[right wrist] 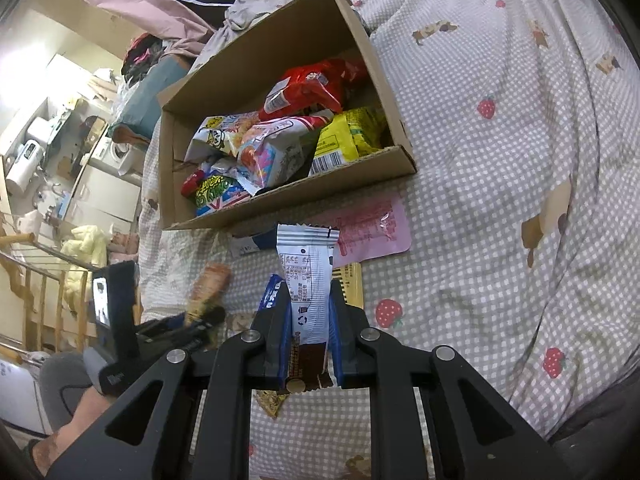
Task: Organize snacks
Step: 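Grasp the tan peanut snack bag with left tool while right tool grasps white bar, then carry both snacks over the box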
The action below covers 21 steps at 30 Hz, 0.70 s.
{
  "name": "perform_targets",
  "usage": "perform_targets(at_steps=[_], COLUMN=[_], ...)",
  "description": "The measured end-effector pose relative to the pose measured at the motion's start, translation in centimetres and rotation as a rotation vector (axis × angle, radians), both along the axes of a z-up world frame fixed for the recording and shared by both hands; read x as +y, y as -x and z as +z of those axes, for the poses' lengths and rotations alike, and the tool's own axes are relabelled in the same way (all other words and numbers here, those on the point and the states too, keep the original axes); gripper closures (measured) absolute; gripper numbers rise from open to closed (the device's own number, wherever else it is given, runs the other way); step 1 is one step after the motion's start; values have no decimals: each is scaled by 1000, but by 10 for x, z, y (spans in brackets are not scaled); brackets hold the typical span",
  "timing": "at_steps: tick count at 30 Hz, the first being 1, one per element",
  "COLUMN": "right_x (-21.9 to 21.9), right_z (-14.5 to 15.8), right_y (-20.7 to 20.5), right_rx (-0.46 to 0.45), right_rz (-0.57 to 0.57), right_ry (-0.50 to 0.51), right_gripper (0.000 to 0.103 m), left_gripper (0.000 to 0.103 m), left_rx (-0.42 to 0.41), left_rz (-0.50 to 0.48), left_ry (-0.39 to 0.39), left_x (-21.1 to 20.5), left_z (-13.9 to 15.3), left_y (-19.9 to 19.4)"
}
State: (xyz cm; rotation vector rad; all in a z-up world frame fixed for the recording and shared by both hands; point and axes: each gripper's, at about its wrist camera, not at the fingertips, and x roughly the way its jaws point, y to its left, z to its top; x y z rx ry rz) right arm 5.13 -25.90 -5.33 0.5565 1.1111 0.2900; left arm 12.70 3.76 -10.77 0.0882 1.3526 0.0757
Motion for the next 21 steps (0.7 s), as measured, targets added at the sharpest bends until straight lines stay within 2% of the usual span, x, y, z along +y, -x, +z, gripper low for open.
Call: perform_targets(at_steps=[2, 5, 13, 17, 21], right_x=[0, -2, -6, -6, -8], right_z=[0, 0, 7, 11, 15], right_y=[0, 0, 6, 8, 9], right_rx=[-2, -4, -38, -53, -71], right_rz=[0, -8, -9, -9, -13], right_ry=[5, 10, 19, 29, 19], right_gripper=[86, 86, 86, 86, 86], left_gripper=[73, 75, 76, 76, 76], left_rx=[-22, -79, -230, -252, -287], left_rz=[54, 87, -10, -35, -40], left_ry=[15, 31, 104, 173, 201], left_x=[13, 23, 9, -4, -16], left_z=[7, 23, 72, 72, 83], left_y=[0, 8, 38, 47, 52])
